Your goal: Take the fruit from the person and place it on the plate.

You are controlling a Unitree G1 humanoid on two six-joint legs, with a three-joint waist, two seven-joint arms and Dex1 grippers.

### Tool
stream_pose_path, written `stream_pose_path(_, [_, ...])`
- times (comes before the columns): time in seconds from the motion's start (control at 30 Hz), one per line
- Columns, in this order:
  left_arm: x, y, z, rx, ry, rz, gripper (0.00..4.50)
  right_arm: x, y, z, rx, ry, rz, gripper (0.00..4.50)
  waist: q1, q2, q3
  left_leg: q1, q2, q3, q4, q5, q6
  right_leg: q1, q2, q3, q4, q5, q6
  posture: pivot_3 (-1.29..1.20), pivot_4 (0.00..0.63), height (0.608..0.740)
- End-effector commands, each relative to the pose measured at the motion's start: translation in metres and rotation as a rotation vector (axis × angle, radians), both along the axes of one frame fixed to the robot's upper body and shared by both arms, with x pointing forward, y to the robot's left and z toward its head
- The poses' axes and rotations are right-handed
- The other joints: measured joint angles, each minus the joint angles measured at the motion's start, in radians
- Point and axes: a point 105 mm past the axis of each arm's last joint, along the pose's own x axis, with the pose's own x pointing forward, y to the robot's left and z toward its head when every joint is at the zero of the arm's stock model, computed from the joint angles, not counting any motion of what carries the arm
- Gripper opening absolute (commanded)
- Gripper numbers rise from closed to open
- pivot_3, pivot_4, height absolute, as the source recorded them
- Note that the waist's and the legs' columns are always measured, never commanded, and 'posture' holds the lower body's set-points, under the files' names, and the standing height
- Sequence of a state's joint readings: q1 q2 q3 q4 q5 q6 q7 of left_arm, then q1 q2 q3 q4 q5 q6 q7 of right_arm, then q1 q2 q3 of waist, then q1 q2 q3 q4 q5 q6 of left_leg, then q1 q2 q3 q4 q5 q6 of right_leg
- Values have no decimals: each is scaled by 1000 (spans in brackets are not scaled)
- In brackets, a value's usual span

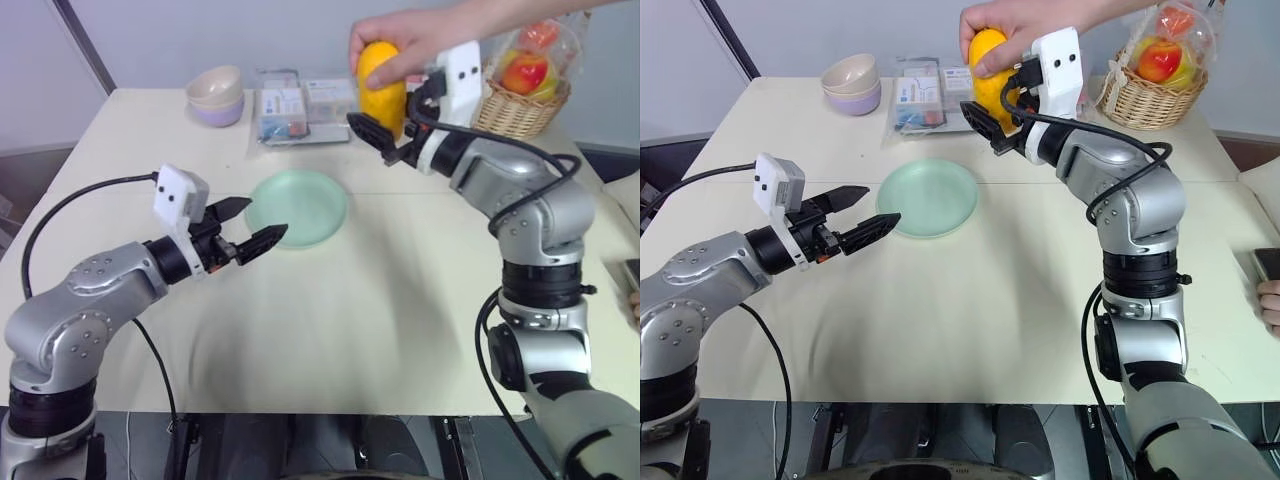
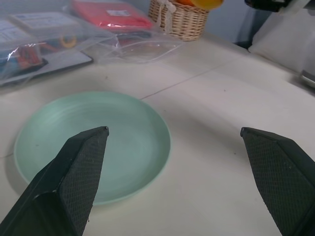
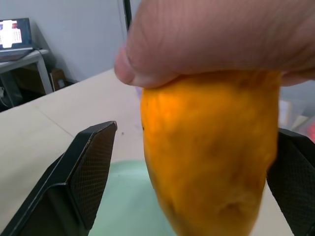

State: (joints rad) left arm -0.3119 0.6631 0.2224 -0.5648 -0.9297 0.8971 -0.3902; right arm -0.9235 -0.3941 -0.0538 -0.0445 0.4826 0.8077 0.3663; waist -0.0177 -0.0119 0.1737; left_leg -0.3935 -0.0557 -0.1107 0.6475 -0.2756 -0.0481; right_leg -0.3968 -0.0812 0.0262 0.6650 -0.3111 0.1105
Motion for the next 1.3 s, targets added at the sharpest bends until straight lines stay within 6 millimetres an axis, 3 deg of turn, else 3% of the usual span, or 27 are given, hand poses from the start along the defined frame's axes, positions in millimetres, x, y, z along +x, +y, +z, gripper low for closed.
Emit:
stream_pose_path(0.03, [-5,0,12,-5,-61,3,4500,-1,4,20,9,-78,11,3573,0,0,0,0,0,0,0,0,0,0,0,0,0,0,0,0,150,740])
stream_pose_path(0.1, [-5,0,12,-5,-61,4,4500,0,6,20,12,-82,12,2562,0,0,0,0,0,0,0,0,0,0,0,0,0,0,0,0,150,740])
stream_pose_path(0.13, [-5,0,12,-5,-61,5,4500,0,6,20,14,-83,12,2271,0,0,0,0,0,0,0,0,0,0,0,0,0,0,0,0,150,740])
stream_pose_path(0.33, [-4,2,12,-6,-59,15,4500,0,8,20,6,-88,15,2262,-2,0,0,0,0,0,0,0,0,0,0,0,0,0,0,0,150,740])
stream_pose_path(0.43, [-4,8,10,-10,-48,46,4500,-1,13,9,-29,-81,15,2262,-3,0,0,0,0,0,0,0,0,-1,0,0,0,0,0,0,150,740])
stream_pose_path(0.7, [-1,27,14,-37,-56,156,4500,-1,55,-31,63,-15,102,2262,-3,0,0,0,0,0,-1,0,0,-1,0,0,0,0,0,0,150,740])
stream_pose_path(0.9, [-4,30,14,-20,-63,177,4500,7,87,-84,53,108,144,2262,-3,0,0,0,0,0,-1,1,-2,-1,0,0,0,0,0,0,150,740])
stream_pose_path(1.07, [-8,30,14,-12,-66,180,4500,22,89,-124,-10,185,90,2262,-3,0,0,0,0,0,-1,1,-2,-1,0,0,0,0,0,0,150,740])
stream_pose_path(1.3, [-10,31,13,-12,-65,190,4500,34,89,-134,-40,200,54,2262,-9,0,0,0,0,0,-1,1,-2,-2,1,0,1,0,0,0,150,740])
